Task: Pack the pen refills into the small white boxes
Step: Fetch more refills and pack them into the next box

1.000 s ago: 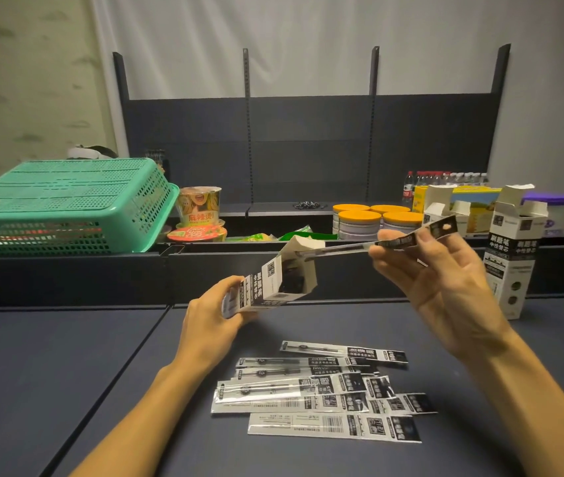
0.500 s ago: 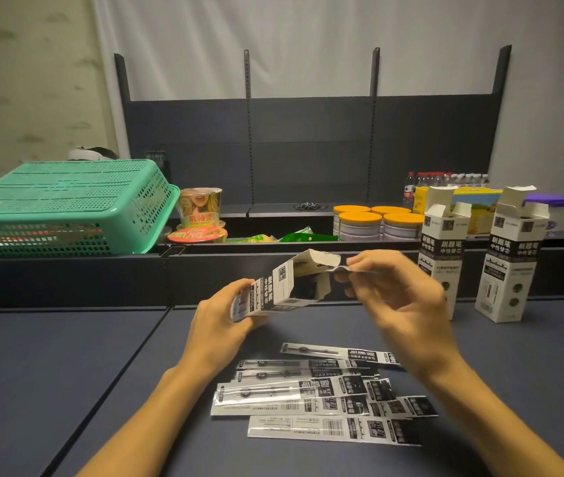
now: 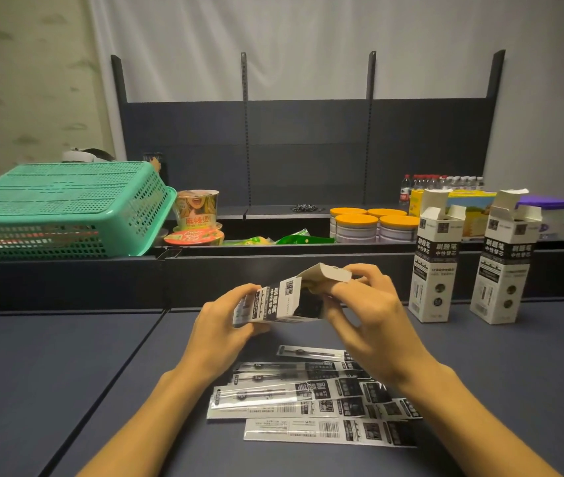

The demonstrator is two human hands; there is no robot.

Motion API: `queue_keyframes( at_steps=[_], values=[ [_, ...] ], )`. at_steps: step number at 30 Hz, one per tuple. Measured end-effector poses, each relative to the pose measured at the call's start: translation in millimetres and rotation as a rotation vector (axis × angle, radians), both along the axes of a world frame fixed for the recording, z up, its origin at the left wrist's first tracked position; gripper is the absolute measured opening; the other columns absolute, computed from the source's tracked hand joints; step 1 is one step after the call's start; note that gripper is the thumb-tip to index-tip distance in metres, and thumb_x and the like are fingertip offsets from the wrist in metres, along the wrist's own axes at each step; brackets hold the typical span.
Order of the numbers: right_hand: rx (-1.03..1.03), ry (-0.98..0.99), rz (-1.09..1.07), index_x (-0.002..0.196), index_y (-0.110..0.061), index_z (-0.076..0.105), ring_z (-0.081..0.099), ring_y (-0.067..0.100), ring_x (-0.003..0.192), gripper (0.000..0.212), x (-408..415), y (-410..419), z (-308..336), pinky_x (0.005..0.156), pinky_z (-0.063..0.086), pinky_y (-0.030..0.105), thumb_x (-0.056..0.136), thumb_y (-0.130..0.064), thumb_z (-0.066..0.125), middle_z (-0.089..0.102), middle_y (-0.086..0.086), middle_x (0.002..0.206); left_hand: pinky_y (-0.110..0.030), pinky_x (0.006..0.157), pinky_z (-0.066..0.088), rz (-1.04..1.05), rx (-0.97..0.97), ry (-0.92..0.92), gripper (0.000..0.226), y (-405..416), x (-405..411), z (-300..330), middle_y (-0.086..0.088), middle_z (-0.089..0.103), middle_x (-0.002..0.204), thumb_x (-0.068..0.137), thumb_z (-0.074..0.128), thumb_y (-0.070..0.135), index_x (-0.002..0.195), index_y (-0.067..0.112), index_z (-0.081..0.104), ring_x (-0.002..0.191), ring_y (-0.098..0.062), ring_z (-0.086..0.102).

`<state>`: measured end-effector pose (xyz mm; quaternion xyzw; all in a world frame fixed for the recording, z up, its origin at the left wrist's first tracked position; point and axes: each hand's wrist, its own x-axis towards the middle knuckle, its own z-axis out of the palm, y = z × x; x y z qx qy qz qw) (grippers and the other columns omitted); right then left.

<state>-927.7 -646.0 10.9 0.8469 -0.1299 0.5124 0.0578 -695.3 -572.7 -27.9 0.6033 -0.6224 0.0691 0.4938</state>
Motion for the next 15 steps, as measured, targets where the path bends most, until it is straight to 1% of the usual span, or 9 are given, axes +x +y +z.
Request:
queue_keyframes(
  at_steps=[3, 5, 7, 9, 11, 13, 14, 15],
  values=[
    [-0.036, 0.079, -0.016, 0.109, -0.017, 0.069, 0.050, 0.019, 0.106, 0.027, 2.4, 1.7, -1.3, 0.084, 0.042, 0.034, 0.090, -0.023, 0.052, 0.070, -0.007, 0.104, -0.024, 0.084, 0.054, -0.009, -0.005, -0.006, 0.055, 0.3, -0.2, 0.6, 0.010, 0.066, 0.116, 0.074, 0.081, 0.018, 0.124, 0.025, 0.058, 0.106, -0.007, 0.061],
    [-0.029, 0.108, -0.018, 0.113, -0.017, 0.067, 0.051, 0.017, 0.107, 0.029, 2.6, 2.0, -1.8, 0.089, 0.038, 0.032, 0.091, -0.024, 0.050, 0.069, -0.006, 0.105, -0.024, 0.085, 0.054, -0.011, -0.006, -0.013, 0.055, 0.9, -0.3, 0.3, 0.011, 0.066, 0.115, 0.074, 0.081, 0.017, 0.124, 0.026, 0.058, 0.106, -0.006, 0.061],
    [0.013, 0.125, -0.031, 0.116, -0.017, 0.063, 0.052, 0.017, 0.105, 0.029, 2.4, 4.0, -1.8, 0.093, 0.039, 0.034, 0.094, -0.025, 0.047, 0.068, -0.004, 0.106, -0.025, 0.085, 0.054, -0.011, -0.002, -0.021, 0.056, 0.9, -0.1, -0.4, 0.011, 0.066, 0.115, 0.074, 0.081, 0.017, 0.124, 0.026, 0.058, 0.106, -0.005, 0.061],
    [0.039, 0.154, -0.053, 0.112, -0.019, 0.057, 0.052, 0.017, 0.098, 0.023, 2.4, 6.6, -1.2, 0.095, 0.041, 0.038, 0.095, -0.026, 0.043, 0.065, -0.001, 0.104, -0.025, 0.086, 0.053, -0.006, 0.000, -0.036, 0.057, 0.6, -0.4, -1.2, 0.012, 0.066, 0.114, 0.073, 0.082, 0.017, 0.124, 0.025, 0.058, 0.105, -0.006, 0.061],
    [0.073, 0.231, -0.074, 0.111, -0.020, 0.054, 0.051, 0.015, 0.102, 0.025, 3.5, 7.6, -1.6, 0.103, 0.035, 0.040, 0.097, -0.029, 0.037, 0.062, -0.002, 0.107, -0.024, 0.087, 0.052, -0.001, 0.002, -0.057, 0.058, -0.6, -0.8, -1.4, 0.012, 0.065, 0.115, 0.072, 0.083, 0.017, 0.124, 0.025, 0.058, 0.105, -0.006, 0.060],
    [0.097, 0.308, -0.088, 0.115, -0.021, 0.056, 0.051, 0.014, 0.114, 0.032, 3.7, 5.8, -3.6, 0.113, 0.026, 0.041, 0.097, -0.032, 0.032, 0.062, -0.003, 0.113, -0.017, 0.088, 0.049, 0.003, 0.006, -0.063, 0.059, -1.2, -1.2, -1.3, 0.011, 0.065, 0.116, 0.072, 0.083, 0.017, 0.124, 0.025, 0.058, 0.105, -0.006, 0.060],
    [0.096, 0.321, -0.089, 0.115, -0.022, 0.058, 0.051, 0.014, 0.117, 0.034, 3.1, 4.8, -4.2, 0.115, 0.025, 0.043, 0.096, -0.032, 0.032, 0.062, -0.003, 0.115, -0.012, 0.087, 0.047, 0.003, 0.009, -0.060, 0.059, -1.2, -1.6, -1.1, 0.011, 0.065, 0.116, 0.072, 0.083, 0.016, 0.124, 0.025, 0.058, 0.105, -0.005, 0.060],
    [0.085, 0.312, -0.083, 0.115, -0.023, 0.060, 0.052, 0.015, 0.117, 0.033, 2.6, 4.6, -4.4, 0.114, 0.027, 0.045, 0.096, -0.032, 0.034, 0.064, -0.003, 0.116, -0.010, 0.086, 0.046, 0.001, 0.011, -0.054, 0.058, -0.8, -1.9, -0.9, 0.011, 0.065, 0.116, 0.072, 0.083, 0.016, 0.124, 0.025, 0.058, 0.105, -0.005, 0.060]
  ],
)
